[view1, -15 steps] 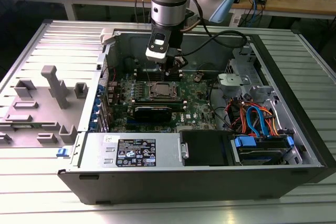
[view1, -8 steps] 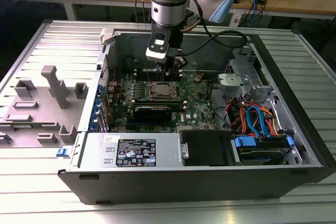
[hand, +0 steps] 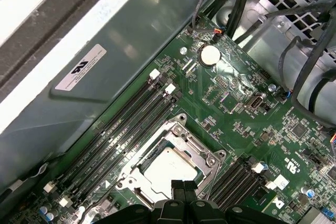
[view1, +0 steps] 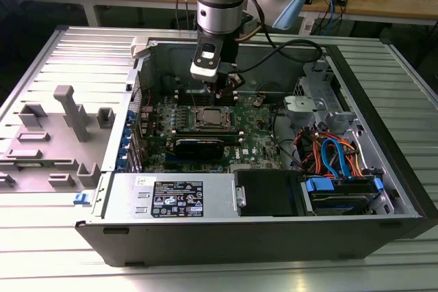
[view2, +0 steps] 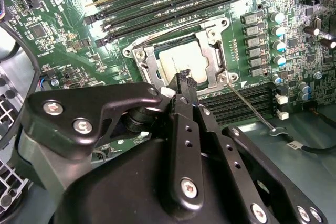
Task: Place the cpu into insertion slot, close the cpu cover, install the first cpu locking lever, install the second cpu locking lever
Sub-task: 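Install the first cpu locking lever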
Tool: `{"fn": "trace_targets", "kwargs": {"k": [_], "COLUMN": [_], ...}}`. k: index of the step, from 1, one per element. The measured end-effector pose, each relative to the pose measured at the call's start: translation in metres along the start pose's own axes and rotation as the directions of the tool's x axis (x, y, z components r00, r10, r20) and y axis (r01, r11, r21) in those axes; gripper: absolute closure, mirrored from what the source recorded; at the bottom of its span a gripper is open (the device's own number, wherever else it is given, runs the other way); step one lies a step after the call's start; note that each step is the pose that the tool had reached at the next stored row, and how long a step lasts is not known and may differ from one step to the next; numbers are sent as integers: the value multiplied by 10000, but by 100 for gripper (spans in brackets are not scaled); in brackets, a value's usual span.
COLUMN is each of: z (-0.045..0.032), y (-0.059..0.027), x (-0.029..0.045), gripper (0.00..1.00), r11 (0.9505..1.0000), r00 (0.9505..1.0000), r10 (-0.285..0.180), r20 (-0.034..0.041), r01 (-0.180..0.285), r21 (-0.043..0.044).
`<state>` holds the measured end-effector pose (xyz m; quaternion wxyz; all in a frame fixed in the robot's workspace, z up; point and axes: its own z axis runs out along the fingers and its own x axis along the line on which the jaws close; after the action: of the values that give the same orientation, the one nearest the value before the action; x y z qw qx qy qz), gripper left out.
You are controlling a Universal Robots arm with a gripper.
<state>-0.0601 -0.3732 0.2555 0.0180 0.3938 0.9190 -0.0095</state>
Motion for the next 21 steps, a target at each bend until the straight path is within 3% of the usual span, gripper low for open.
{"fn": "trace_targets", "kwargs": {"k": [5,19,21], "z": [0,0,0], "y": [0,0,0], "x": [0,0,0], "gripper": [89,89,89], "r11": [9991,9990,9982], "r00": [9991,9990,9982], "r10": [-414,-439,-607], "r20": [2,2,3], "r01": [414,439,607], "r21": [-17,-18,-25]}}
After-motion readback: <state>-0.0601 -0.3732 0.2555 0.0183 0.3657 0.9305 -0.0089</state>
